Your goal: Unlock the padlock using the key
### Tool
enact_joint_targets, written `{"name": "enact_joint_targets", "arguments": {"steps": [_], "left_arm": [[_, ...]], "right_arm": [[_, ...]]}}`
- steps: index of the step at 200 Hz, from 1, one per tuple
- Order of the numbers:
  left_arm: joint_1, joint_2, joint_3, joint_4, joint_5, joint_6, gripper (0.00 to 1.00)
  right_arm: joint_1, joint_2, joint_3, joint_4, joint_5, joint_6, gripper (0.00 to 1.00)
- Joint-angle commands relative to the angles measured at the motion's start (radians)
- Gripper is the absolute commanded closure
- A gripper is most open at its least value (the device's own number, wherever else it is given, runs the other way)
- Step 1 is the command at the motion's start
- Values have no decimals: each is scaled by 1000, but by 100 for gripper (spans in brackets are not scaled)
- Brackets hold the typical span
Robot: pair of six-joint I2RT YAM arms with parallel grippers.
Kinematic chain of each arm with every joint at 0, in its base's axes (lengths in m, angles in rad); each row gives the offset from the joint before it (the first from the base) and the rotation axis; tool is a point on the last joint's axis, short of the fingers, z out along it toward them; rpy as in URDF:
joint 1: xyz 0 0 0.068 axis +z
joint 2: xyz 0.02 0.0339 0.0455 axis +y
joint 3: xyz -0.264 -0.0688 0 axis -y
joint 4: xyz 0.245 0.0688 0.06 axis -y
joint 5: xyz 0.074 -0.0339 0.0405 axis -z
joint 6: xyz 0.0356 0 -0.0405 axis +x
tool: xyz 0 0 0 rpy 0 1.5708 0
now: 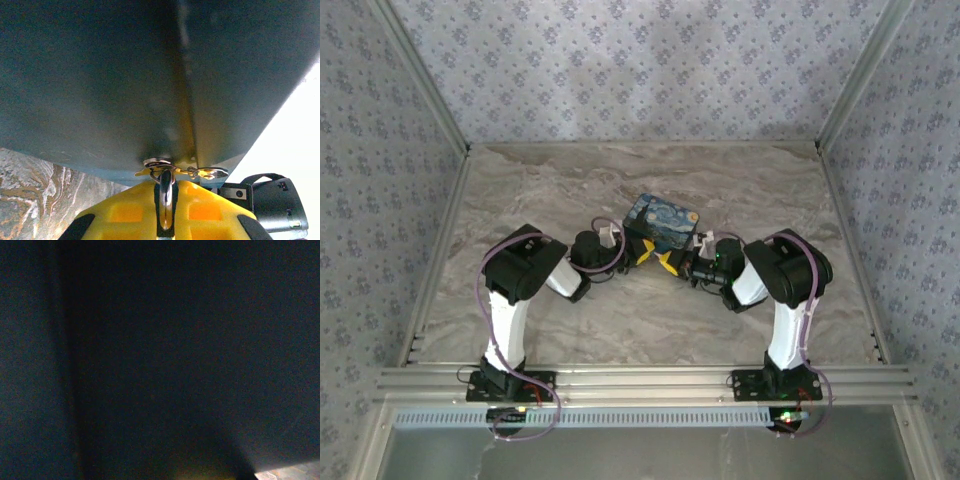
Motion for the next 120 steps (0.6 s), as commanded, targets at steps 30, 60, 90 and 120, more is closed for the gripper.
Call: {"name": "enact_joint_targets", "arguments": {"steps": [30,60,90,120], "left_arm": [[-20,-28,2,85,85,14,100],[-25,-28,5,85,80,17,100],[-27,-30,2,85,76,22,100],[-28,-33,1,85,79,23,100]], "right_arm": [[21,11,36,1,28,32,100],[45,26,37,24,63,57,100],[67,40,47,46,97,87,100],[70,50,49,75,112,123,100]]}}
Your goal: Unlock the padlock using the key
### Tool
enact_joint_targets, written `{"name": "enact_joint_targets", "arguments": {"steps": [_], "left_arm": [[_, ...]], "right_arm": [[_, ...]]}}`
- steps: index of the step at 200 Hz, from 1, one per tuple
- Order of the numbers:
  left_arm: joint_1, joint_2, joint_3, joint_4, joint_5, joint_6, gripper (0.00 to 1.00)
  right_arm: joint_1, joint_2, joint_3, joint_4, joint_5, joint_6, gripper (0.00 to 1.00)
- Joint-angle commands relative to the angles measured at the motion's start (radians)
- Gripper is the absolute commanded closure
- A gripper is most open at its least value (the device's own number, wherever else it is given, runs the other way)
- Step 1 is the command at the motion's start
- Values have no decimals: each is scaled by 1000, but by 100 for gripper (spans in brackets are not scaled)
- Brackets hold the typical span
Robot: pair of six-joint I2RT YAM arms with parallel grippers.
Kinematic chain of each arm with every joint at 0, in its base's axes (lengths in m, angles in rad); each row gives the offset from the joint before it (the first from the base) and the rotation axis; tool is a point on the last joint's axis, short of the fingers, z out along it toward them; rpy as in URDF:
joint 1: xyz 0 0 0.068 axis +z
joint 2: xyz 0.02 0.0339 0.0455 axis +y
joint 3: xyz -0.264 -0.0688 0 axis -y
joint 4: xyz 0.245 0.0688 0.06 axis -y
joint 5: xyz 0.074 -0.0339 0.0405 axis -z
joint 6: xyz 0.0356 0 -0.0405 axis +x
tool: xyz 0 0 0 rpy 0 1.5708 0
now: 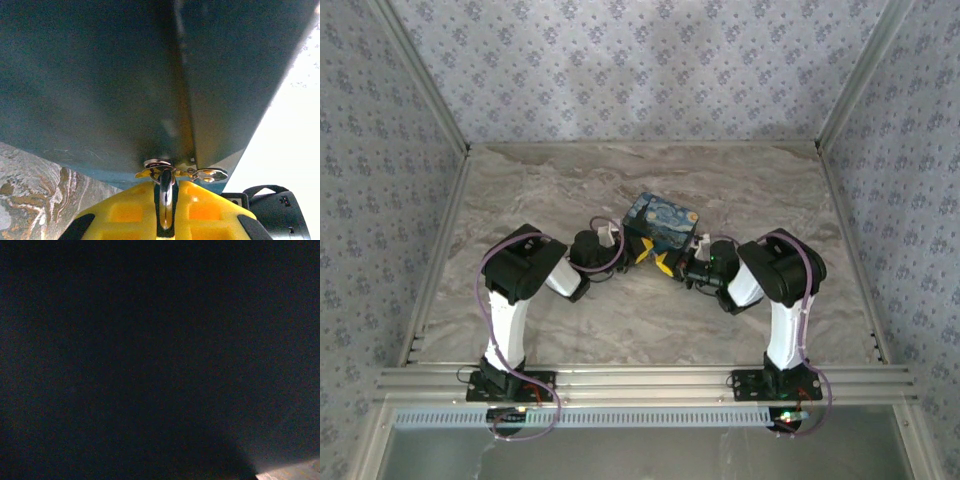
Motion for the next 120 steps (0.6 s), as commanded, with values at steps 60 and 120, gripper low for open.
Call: {"name": "enact_joint_targets", "arguments": {"steps": [60,120], "left_arm": [[-17,-40,-11,86,107,16,100],[-3,-43,-5,86,116,14,100]], "right_arm": [[-17,-22,-19,49,32,13,100],[-19,-71,-43,-2,-28,-7,100]]}}
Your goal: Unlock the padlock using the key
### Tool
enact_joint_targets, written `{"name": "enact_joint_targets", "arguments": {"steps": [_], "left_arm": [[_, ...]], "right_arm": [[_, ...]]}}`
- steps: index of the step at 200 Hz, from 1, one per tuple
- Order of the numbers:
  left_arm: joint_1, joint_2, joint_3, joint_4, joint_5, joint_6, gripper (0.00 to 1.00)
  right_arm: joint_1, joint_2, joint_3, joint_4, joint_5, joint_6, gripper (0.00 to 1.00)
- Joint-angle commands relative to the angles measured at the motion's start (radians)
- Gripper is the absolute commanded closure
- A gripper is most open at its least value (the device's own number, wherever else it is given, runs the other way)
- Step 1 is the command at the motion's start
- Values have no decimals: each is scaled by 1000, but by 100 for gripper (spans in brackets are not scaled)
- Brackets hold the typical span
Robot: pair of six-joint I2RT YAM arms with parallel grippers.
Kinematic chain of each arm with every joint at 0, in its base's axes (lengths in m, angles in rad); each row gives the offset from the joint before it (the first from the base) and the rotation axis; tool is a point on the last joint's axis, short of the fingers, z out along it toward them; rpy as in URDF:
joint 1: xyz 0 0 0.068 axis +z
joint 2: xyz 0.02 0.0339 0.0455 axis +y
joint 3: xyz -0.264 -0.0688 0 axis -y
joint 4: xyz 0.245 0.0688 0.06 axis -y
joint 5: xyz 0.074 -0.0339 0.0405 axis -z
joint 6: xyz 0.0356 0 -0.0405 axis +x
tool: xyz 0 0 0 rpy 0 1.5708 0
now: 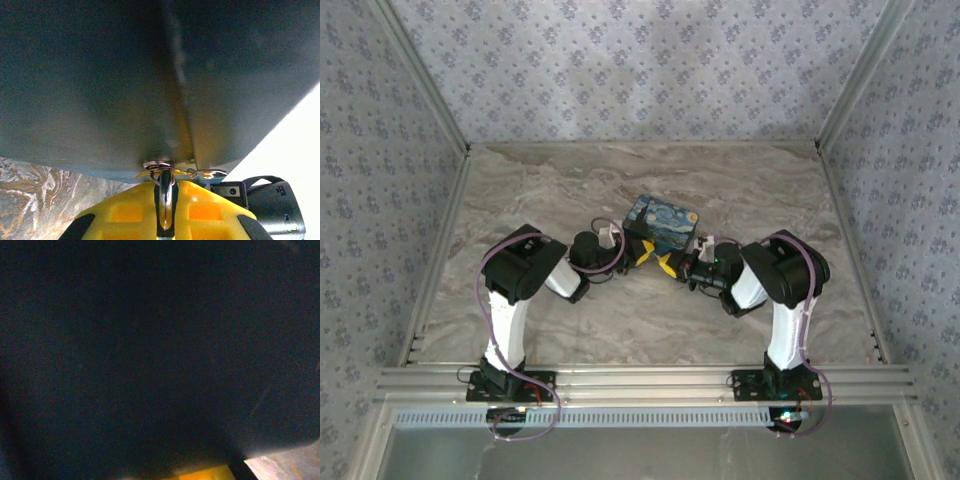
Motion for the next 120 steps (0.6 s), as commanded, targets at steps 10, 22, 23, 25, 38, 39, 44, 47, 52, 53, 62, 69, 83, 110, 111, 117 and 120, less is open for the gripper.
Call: {"name": "enact_joint_targets", "arguments": {"steps": [10,22,23,25,38,39,44,47,52,53,62,69,83,110,111,117,120], "left_arm": [[-1,-43,5,69,77,11,100],[0,-42,8,69,77,9,100],[0,-42,8,69,78,9,100],[0,-41,7,70,78,9,100],[1,-41,8,69,76,9,100],[1,-41,7,69,75,9,100],[1,-42,8,69,72,9,100],[1,-41,8,69,72,9,100],[1,-40,8,69,69,9,100],[0,-40,8,69,70,9,100],[2,-40,7,69,67,7,100],[1,-41,8,69,67,8,100],[3,-45,7,70,65,7,100],[3,-43,6,69,61,5,100],[2,-43,6,69,60,6,100],[3,-42,7,69,61,6,100],[2,-41,7,69,60,4,100]], "right_arm": [[8,-50,-7,-39,-17,-30,100],[12,-53,-13,-33,-17,-29,100],[12,-53,-12,-32,-17,-28,100],[11,-52,-12,-31,-17,-27,100],[15,-54,-16,-23,-11,-20,100],[16,-54,-16,-23,-10,-20,100],[16,-56,-18,-25,-7,-20,100],[17,-57,-17,-28,-5,-20,100],[16,-60,-17,-38,-2,-19,100],[17,-61,-17,-38,-1,-20,100],[19,-65,-19,-38,4,-21,100],[21,-68,-24,-41,8,-19,100],[24,-79,-33,-46,23,-17,100],[31,-124,-49,-99,45,-37,100],[31,-127,-50,-102,45,-38,100],[33,-140,-50,-120,46,-46,100],[34,-146,-52,-127,47,-48,100]]}}
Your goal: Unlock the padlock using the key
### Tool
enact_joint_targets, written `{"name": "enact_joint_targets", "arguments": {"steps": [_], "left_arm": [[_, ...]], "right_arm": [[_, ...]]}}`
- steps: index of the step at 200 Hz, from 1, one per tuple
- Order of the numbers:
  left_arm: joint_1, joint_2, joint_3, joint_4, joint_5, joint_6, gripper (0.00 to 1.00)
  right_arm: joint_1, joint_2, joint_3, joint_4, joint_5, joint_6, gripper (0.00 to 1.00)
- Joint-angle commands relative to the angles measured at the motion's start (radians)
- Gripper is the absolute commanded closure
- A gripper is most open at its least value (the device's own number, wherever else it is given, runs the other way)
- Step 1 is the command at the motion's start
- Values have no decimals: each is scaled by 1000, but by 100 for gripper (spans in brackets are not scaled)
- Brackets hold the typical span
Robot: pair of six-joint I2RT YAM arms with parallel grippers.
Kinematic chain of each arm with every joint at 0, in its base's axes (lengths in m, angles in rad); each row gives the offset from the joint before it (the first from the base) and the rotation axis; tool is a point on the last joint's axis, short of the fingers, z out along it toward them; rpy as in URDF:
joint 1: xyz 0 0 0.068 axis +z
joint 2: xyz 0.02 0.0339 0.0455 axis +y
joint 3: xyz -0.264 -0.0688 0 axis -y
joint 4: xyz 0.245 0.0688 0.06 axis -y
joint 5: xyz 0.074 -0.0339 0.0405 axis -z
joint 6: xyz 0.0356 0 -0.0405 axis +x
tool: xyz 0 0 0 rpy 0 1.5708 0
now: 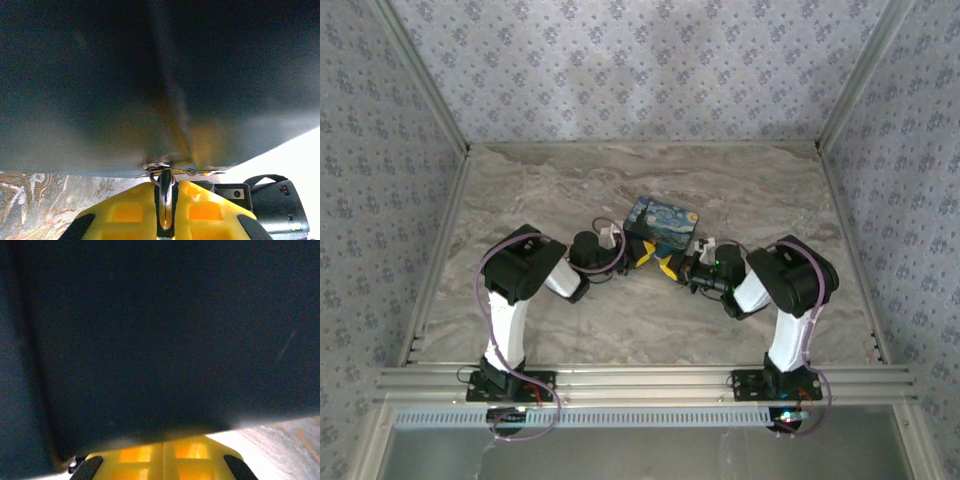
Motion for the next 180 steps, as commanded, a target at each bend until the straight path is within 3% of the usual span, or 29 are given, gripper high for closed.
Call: {"name": "enact_joint_targets", "arguments": {"steps": [1,180], "left_arm": [[1,-39,7,66,29,5,100],[-4,-34,6,66,22,3,100]], "right_arm": [[13,-60,-13,-59,24,-38,100],[21,-143,-5,-206,79,-82,100]]}}
